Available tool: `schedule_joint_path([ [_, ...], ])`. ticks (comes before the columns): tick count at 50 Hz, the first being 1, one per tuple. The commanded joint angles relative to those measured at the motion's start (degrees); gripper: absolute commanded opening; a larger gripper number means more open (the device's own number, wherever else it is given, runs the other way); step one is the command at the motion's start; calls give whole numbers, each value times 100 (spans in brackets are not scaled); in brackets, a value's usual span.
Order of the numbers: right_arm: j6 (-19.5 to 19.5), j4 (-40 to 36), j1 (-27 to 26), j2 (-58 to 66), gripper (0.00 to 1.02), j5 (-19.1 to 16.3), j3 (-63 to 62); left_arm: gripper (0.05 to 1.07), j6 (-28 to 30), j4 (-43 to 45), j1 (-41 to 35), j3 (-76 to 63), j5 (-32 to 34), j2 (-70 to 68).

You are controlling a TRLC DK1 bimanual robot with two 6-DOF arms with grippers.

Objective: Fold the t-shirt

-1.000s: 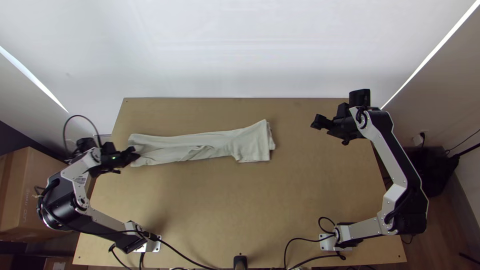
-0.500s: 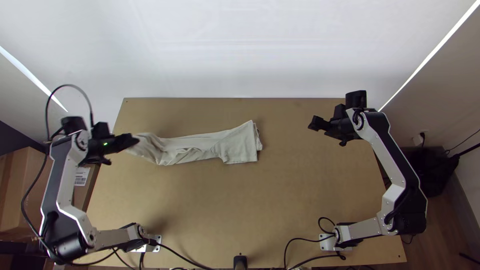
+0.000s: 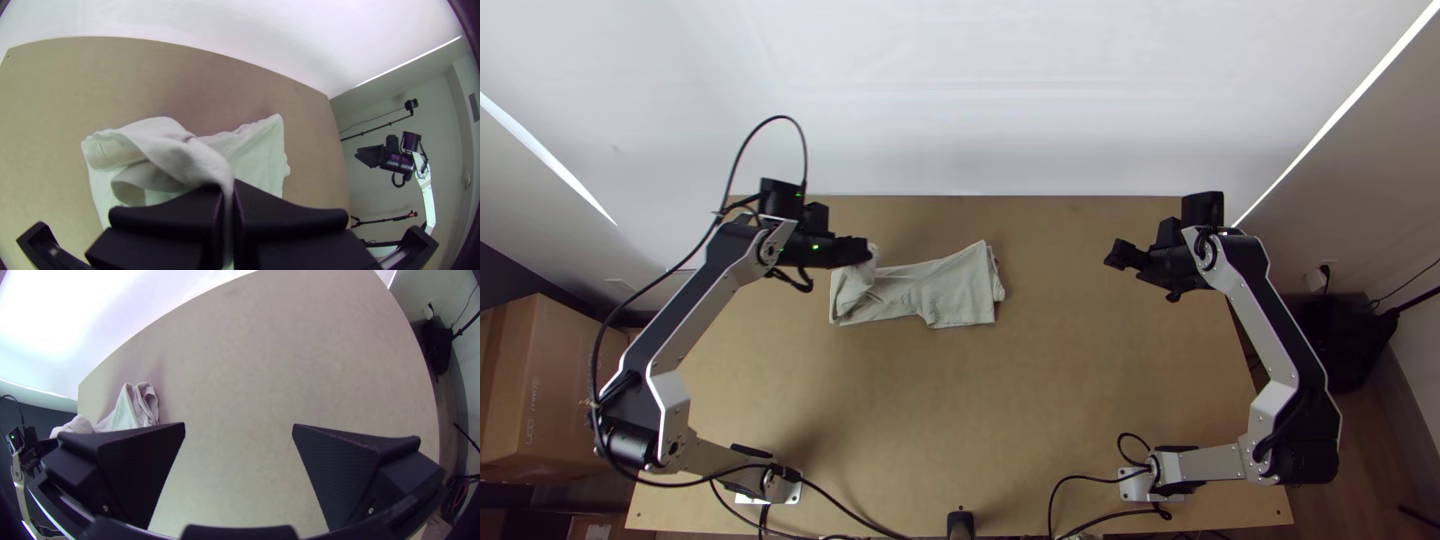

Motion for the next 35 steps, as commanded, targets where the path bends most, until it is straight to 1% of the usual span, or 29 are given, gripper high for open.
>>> schedule_joint_path([
  [1, 65, 68, -45, -270, 99, -25, -315, 8, -228, 78, -350, 519, -86, 384],
  [10, 153, 164, -19, -454, 99, -25, -605, 8, -343, 122, -842, 1108, -253, 1008],
  [21, 276, 164, -19, -595, 99, -25, -702, 8, -439, 113, -1264, 1706, -385, 1702],
  [35, 303, 164, -63, -859, 99, -25, -886, 8, -510, 69, -1739, 2321, -578, 2432],
])
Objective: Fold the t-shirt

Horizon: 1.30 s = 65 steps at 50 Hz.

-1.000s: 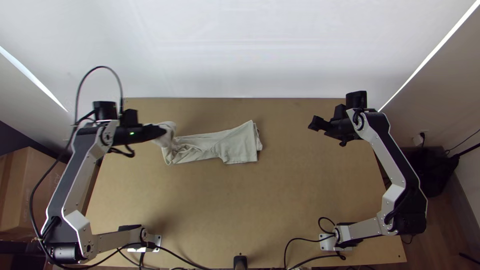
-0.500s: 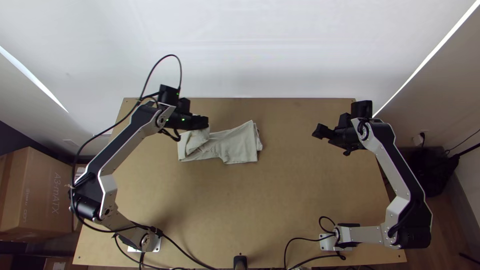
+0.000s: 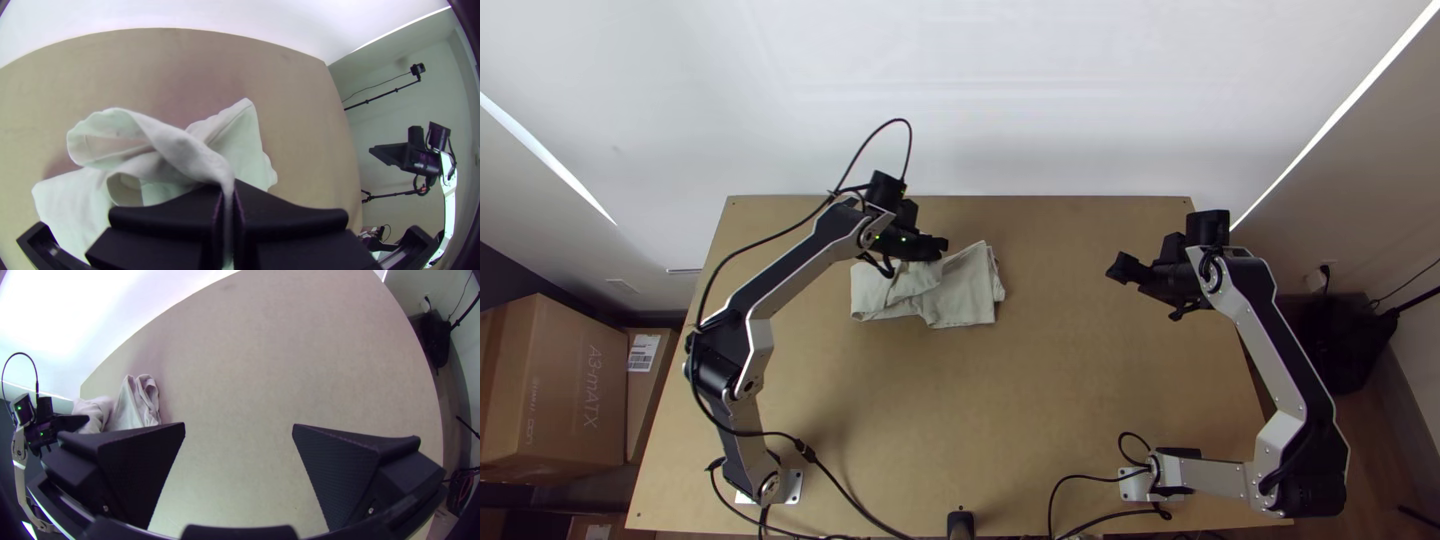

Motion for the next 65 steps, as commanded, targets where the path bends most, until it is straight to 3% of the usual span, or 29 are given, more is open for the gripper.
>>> schedule_joint_path([
  [1, 137, 16, -45, -185, 99, -22, -185, 8, -134, -23, -227, 416, -43, 299],
  [8, 154, 16, -63, -273, 99, -22, -282, 8, -107, -339, -446, 829, -254, 764],
  [10, 154, 16, -63, -300, 99, -22, -325, 16, -99, -365, -481, 960, -324, 896],
  [11, 154, 25, -63, -309, 99, -22, -352, 31, -72, -401, -508, 1022, -315, 940],
  [12, 154, 25, -63, -317, 99, -22, -378, 52, -19, -444, -561, 1084, -289, 975],
  [14, 154, 51, -54, -335, 99, -22, -449, 104, 33, -488, -640, 1207, -219, 1037],
  [28, 339, 754, 368, -10, 99, 21, -941, 103, -81, -471, -868, 2121, -157, 1301],
  [42, 304, 965, 1440, 1080, 99, -5, -194, 103, -99, -603, -350, 2270, -157, 800],
  [44, 277, 983, 1528, 1238, 99, -128, -18, 103, -90, -664, -218, 2270, -157, 712],
  [54, 251, 974, 1642, 2144, 99, -1455, 1221, 103, 244, -963, 406, 2147, -324, 105],
  [60, 277, 842, 1801, 2680, 99, -1947, 1907, 103, 394, -1121, 775, 2138, -447, -290],
  [65, 295, 842, 2029, 3093, 99, -2132, 2302, 103, 446, -1288, 1074, 2147, -465, -572],
])
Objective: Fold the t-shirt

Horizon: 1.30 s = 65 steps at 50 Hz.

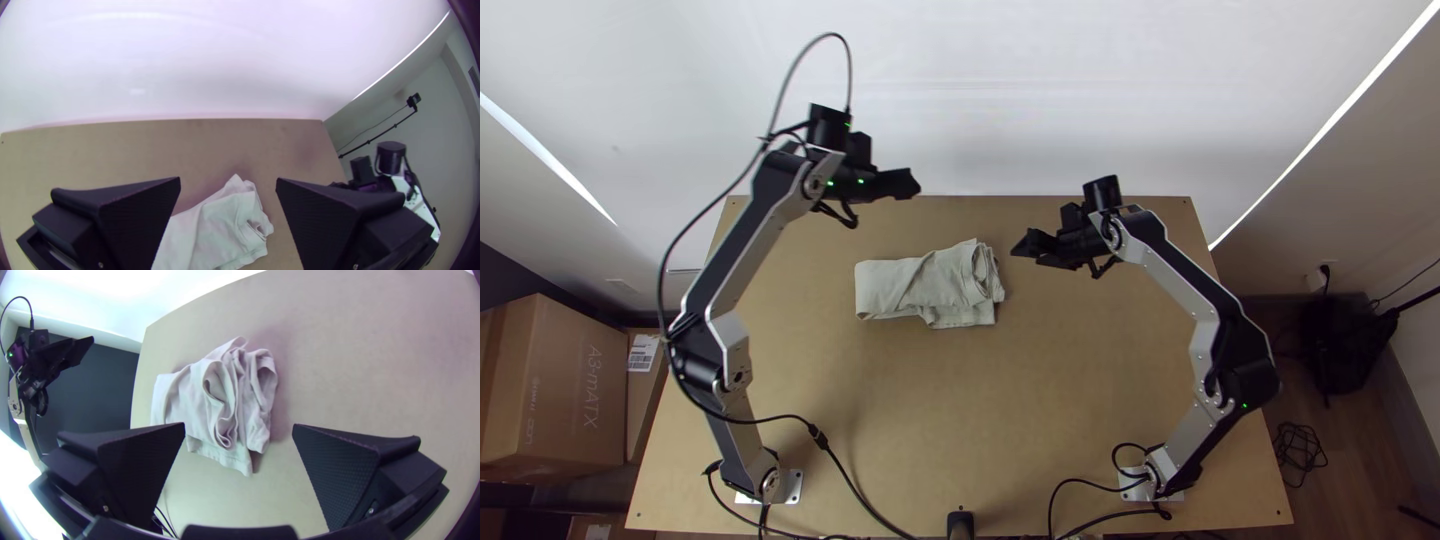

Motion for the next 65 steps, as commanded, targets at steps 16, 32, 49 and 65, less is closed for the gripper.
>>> schedule_joint_path([
  [16, 0, -78, 575, 1503, 99, -321, 1298, 103, 365, -688, 960, 20, -311, -1137],
  [32, -220, -201, 584, 1986, 99, -101, 1702, 103, 409, -934, 1575, 38, -364, -1612],
  [49, -387, -315, 865, 2549, 99, -101, 1922, 103, 417, -1162, 1804, 205, -531, -1814],
  [65, -413, -597, 1155, 2830, 10, -162, 1948, 103, 409, -1189, 1830, 187, -619, -1787],
])
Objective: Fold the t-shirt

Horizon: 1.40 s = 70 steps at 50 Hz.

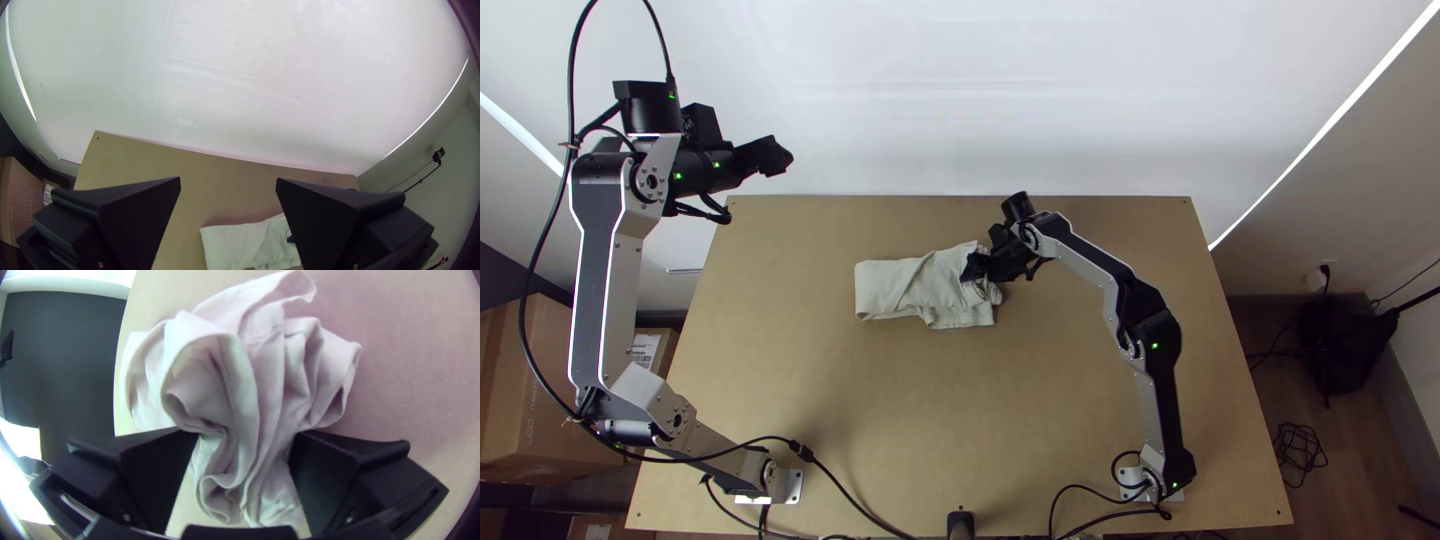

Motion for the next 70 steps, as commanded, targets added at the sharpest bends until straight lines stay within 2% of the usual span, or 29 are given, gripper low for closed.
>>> schedule_joint_path([
  [1, -35, -190, 51, 297, 2, -36, 55, 103, 43, -56, 10, 174, -59, -148],
  [12, -246, -375, -555, 112, 2, -27, -33, 103, 70, -30, 18, 209, -77, -122],
  [26, -457, -410, -2102, -441, 2, -27, -147, 103, 105, -21, 36, 218, -77, -113],
  [46, -308, -419, -4255, -661, 2, -18, -94, 103, 105, -21, 54, 209, -77, -157],
  [63, -246, -410, -5512, -731, 2, 35, -235, 103, 79, -30, -43, 209, -68, -218],
  [64, -246, -410, -5556, -749, 5, 87, -261, 103, 79, -30, -52, 209, -68, -218],
  [65, -255, -410, -5591, -775, 14, 184, -279, 103, 70, -30, -61, 209, -68, -218],
  [66, -264, -419, -5626, -811, 28, 246, -323, 103, 61, -30, -78, 209, -68, -227],
  [68, -317, -410, -5697, -907, 69, 272, -419, 103, 61, -30, -96, 209, -68, -236],
  [70, -369, -410, -5732, -1013, 98, 439, -516, 103, 61, -30, -122, 209, -68, -245],
])
